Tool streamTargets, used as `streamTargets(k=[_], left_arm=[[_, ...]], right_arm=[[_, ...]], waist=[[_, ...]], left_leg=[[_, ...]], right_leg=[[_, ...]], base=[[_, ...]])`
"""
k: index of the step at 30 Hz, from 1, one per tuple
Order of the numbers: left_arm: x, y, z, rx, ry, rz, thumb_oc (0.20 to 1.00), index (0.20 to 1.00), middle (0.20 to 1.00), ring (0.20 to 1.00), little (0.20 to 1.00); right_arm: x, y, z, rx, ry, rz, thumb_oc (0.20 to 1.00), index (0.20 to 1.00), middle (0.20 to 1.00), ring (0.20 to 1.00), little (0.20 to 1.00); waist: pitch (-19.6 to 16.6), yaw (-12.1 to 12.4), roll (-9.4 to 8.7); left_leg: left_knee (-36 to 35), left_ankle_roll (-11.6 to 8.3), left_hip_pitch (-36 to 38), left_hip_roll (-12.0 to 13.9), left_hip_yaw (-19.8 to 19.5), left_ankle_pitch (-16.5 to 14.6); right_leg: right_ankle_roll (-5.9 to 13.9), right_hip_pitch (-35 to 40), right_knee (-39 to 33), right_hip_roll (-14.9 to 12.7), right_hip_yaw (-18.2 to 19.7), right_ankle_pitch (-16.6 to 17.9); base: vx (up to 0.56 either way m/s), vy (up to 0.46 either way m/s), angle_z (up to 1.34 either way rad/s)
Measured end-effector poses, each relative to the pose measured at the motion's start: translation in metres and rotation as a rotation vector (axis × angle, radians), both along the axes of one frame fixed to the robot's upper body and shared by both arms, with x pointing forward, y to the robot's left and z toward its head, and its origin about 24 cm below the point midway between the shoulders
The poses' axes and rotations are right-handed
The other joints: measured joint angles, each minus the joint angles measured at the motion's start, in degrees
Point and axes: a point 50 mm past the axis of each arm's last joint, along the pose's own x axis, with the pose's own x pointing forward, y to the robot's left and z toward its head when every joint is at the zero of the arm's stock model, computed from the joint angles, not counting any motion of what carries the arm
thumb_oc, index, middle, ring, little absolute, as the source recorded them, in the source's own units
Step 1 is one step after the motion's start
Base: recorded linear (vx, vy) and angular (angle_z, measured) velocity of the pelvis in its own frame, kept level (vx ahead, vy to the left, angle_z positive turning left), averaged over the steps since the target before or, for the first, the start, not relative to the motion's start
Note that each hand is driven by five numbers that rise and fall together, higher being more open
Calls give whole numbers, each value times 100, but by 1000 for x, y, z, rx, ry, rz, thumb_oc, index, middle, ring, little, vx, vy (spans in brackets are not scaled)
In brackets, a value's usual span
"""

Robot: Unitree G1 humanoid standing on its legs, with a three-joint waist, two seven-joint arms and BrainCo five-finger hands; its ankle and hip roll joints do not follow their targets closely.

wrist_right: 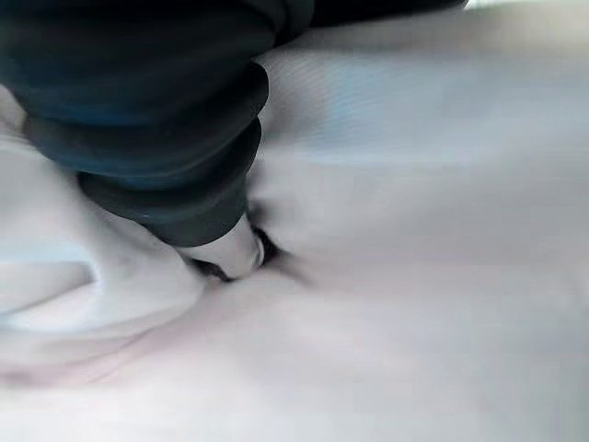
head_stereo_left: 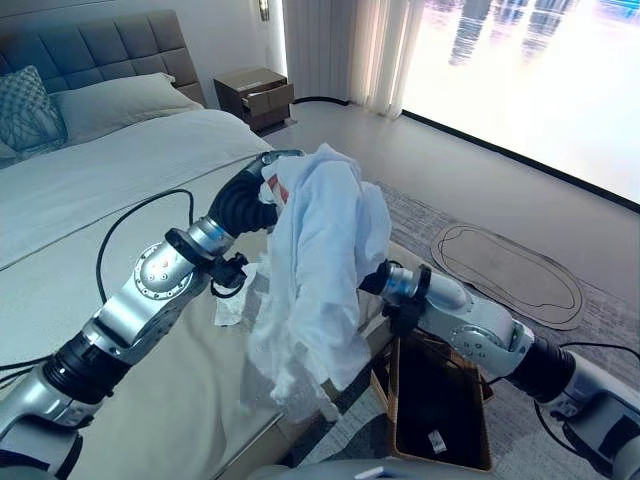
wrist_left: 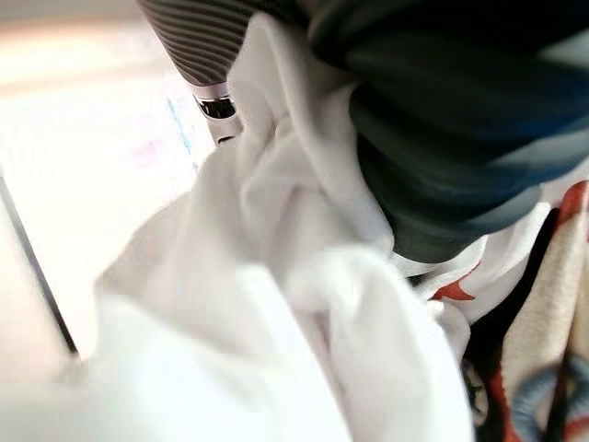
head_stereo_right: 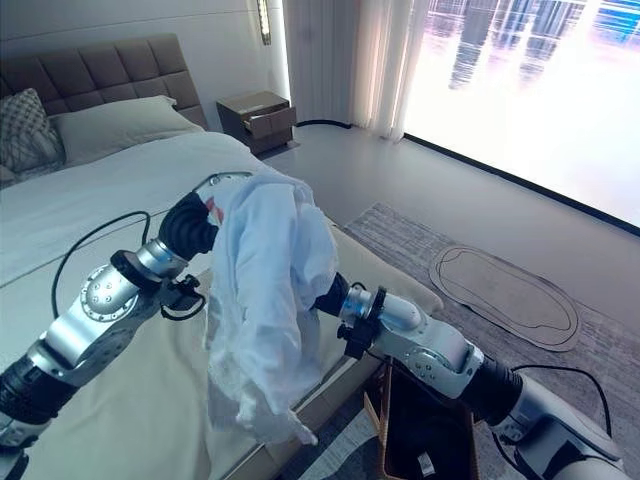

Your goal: Pick up clothes into the bucket

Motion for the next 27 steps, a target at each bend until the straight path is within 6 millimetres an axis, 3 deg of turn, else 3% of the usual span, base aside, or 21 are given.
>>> streamTargets(k=[1,2,3,6,9,13,16,22,25,27], left_arm=[[0,5,-5,-21,20,27,275,275,275,275,275],[0,8,-8,-36,27,44,784,784,784,784,784],[-1,10,-11,-40,35,59,1000,1000,1000,1000,1000],[-4,24,-22,-41,56,146,1000,1000,1000,1000,1000],[-8,50,-26,-60,42,293,1000,1000,1000,1000,1000],[-10,68,-33,-59,40,410,1000,1000,1000,1000,1000],[-16,89,-49,-53,81,530,1000,1000,1000,1000,1000],[-26,115,-76,-61,168,690,1000,1000,1000,1000,1000],[-39,131,-112,-87,294,821,1000,1000,1000,1000,1000],[-49,139,-139,-109,398,897,1000,1000,1000,1000,1000]], right_arm=[[-1,-3,-2,17,11,-12,200,200,200,200,200],[-2,-5,-3,27,17,-21,200,200,200,200,200],[-2,-8,-4,33,23,-33,200,200,200,200,200],[-4,-26,-14,64,67,-115,200,200,200,200,200],[-8,-63,-31,108,146,-288,200,200,200,200,200],[-14,-96,-51,109,231,-447,200,200,200,200,200],[-22,-126,-68,134,302,-614,200,200,200,200,200],[-29,-156,-79,165,340,-794,200,200,200,200,200],[-31,-175,-85,237,338,-968,200,200,200,200,200],[-32,-190,-86,161,301,-1082,200,200,200,200,200]], waist=[[5,0,-4],[10,-2,-3],[17,-6,-5],[49,2,-12],[153,6,-27],[168,-10,-39],[171,-28,-36],[174,-35,-32],[168,-154,-10],[177,-177,25]], left_leg=[[0,0,0,2,0,0],[-1,-2,0,2,1,-2],[-1,-5,-1,4,2,-5],[-2,-13,-2,7,2,-12],[-3,-13,-1,8,-3,-12],[-7,-13,2,6,-3,-13],[-8,-12,2,7,-3,-14],[-27,-11,-8,19,0,-22],[-27,-1,-59,17,0,-55],[-7,5,-153,12,10,-46]], right_leg=[[0,-1,-1,2,1,-1],[-1,-3,0,2,1,-2],[-1,-5,0,3,2,-5],[-2,-3,-1,4,1,-12],[-5,5,-1,2,-2,-16],[3,9,-1,5,-4,-23],[11,10,-2,4,-4,-37],[33,-8,-2,11,-2,-65],[23,-53,-1,4,0,-74],[24,-160,3,-5,8,-70]], base=[[0,0,0],[0,0,0],[0,0,0],[0,0,0],[0,0,0],[8,-4,0],[0,0,0],[0,0,0],[-10,3,0],[-53,12,-2]])
